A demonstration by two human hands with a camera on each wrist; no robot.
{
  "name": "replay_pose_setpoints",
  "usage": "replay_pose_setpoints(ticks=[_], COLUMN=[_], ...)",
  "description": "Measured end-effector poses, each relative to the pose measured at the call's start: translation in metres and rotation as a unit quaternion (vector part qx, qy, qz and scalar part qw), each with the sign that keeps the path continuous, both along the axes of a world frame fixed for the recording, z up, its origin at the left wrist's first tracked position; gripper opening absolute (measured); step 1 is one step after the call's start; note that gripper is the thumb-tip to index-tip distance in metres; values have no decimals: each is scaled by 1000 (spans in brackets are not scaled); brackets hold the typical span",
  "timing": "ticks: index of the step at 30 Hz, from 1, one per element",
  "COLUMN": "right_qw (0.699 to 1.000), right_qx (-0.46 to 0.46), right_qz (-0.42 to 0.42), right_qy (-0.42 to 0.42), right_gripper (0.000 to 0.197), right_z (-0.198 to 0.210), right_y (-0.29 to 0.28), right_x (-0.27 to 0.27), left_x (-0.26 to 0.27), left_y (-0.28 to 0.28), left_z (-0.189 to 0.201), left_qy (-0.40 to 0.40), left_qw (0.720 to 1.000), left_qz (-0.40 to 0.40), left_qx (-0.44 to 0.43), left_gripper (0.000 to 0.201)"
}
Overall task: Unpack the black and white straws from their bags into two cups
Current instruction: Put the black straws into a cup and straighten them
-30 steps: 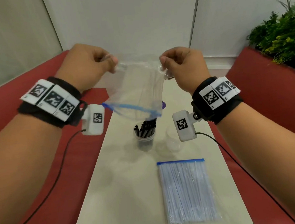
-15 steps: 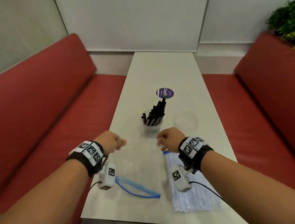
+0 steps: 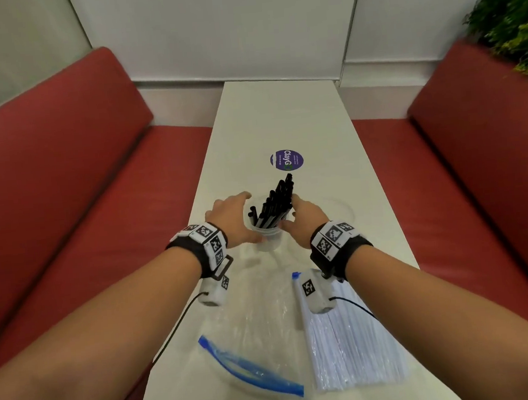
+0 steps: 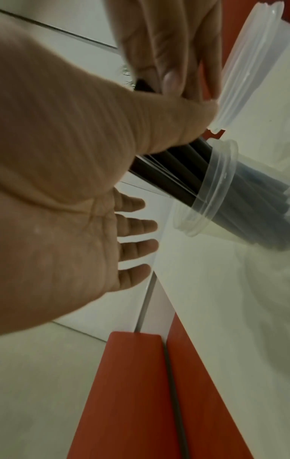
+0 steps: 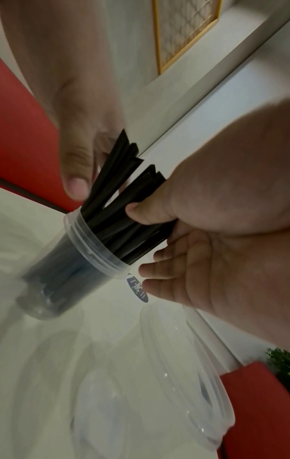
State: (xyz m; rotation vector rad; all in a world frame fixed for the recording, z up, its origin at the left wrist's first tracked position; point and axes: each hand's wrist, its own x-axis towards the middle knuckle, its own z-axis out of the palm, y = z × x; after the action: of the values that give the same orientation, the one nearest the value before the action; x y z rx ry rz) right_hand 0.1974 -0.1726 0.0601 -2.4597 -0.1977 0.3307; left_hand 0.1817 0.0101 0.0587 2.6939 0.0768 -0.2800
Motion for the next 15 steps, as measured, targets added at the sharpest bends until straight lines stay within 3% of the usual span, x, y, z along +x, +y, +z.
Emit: replay_pose_setpoints(ticks=[4, 9, 15], right_qw=[999, 999, 996], right_qx=[40, 36, 65], right_qz=[12, 15, 13], right_qy=[-21, -8, -51], right_gripper=[49, 61, 42], right_z=[7, 4, 4], right_y=[11, 22, 20], right_x=[12, 40, 63], left_x=[31, 57, 78], left_y=[-18, -20, 6], left_z=[-9, -9, -5], left_qy=[-21, -38, -48], left_qw=[999, 993, 959], left_qz=[-24, -10, 37], left_qx=[-20, -112, -275], left_gripper=[111, 91, 51])
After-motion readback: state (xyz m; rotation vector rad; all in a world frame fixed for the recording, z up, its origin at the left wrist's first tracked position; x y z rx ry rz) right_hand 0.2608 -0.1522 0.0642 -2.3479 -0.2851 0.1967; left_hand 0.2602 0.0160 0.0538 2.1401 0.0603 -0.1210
